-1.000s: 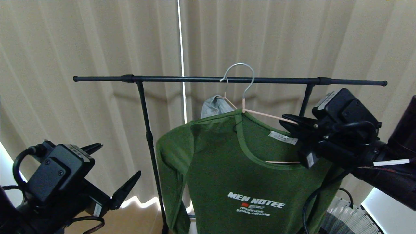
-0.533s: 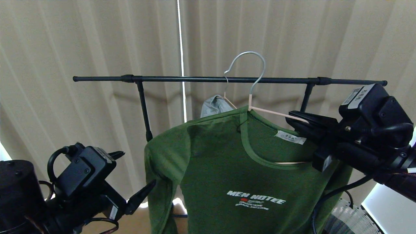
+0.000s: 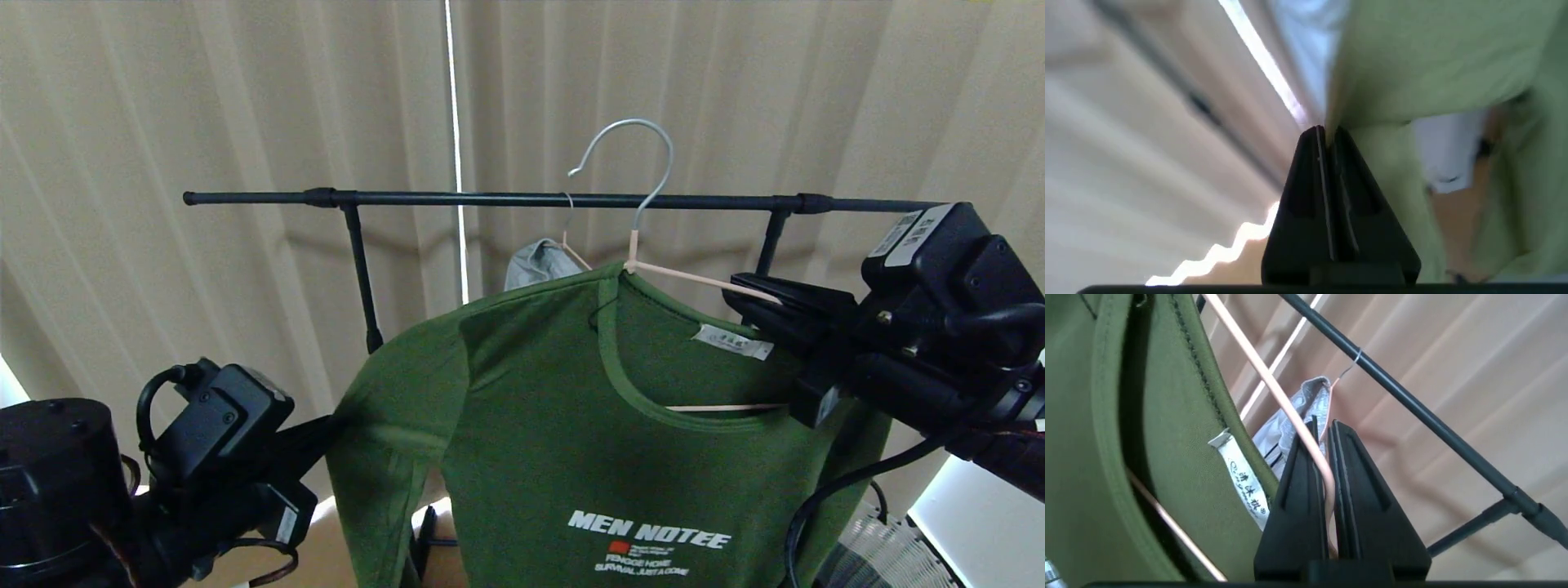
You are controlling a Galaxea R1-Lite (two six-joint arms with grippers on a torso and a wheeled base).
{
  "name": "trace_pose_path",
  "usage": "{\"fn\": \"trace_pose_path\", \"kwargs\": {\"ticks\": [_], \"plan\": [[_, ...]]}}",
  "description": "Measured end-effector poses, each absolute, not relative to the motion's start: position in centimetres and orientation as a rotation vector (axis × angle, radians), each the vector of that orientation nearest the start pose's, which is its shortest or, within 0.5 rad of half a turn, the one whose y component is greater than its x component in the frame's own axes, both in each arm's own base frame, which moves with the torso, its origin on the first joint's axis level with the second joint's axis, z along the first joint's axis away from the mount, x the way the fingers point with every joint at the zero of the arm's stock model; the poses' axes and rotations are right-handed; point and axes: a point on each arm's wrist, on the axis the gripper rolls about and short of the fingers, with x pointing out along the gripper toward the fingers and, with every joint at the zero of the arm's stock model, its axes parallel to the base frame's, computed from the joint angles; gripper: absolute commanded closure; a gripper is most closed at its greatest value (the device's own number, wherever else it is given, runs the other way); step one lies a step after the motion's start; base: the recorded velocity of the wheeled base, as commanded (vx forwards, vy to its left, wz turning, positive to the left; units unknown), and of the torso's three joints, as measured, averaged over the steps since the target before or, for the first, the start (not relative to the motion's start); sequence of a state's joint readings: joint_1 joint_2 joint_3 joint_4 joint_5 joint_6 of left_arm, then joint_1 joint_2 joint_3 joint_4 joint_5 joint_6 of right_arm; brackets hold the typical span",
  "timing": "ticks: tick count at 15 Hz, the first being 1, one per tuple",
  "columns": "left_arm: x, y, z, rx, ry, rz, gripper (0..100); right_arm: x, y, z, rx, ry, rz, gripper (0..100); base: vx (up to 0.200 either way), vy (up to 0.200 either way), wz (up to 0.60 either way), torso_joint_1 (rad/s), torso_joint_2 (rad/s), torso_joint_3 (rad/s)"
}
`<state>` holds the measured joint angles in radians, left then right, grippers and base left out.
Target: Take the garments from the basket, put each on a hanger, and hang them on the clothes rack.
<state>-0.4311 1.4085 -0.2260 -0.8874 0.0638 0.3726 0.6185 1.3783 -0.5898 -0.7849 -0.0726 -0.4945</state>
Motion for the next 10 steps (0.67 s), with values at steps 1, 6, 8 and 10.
{"fn": "trace_pose_path", "kwargs": {"ticks": [1, 6, 8, 10], "plan": [[17.2, -7.0, 13.1, 0.438, 0.236, -0.38, 100, 18.2, 12.6, 22.3, -0.485, -0.131, 0.529, 100, 0.0, 0.0, 0.0, 0.0, 0.0, 0.0], [17.7, -4.8, 12.9, 0.425, 0.268, -0.265, 0, 18.9, 11.6, 22.4, -0.488, -0.118, 0.475, 100, 0.0, 0.0, 0.0, 0.0, 0.0, 0.0], [17.4, -4.7, 13.2, 0.423, 0.252, -0.264, 0, 18.9, 11.5, 22.4, -0.488, -0.118, 0.469, 100, 0.0, 0.0, 0.0, 0.0, 0.0, 0.0], [17.1, -4.8, 13.5, 0.42, 0.233, -0.272, 0, 18.9, 11.5, 22.5, -0.488, -0.119, 0.468, 100, 0.0, 0.0, 0.0, 0.0, 0.0, 0.0]]}}
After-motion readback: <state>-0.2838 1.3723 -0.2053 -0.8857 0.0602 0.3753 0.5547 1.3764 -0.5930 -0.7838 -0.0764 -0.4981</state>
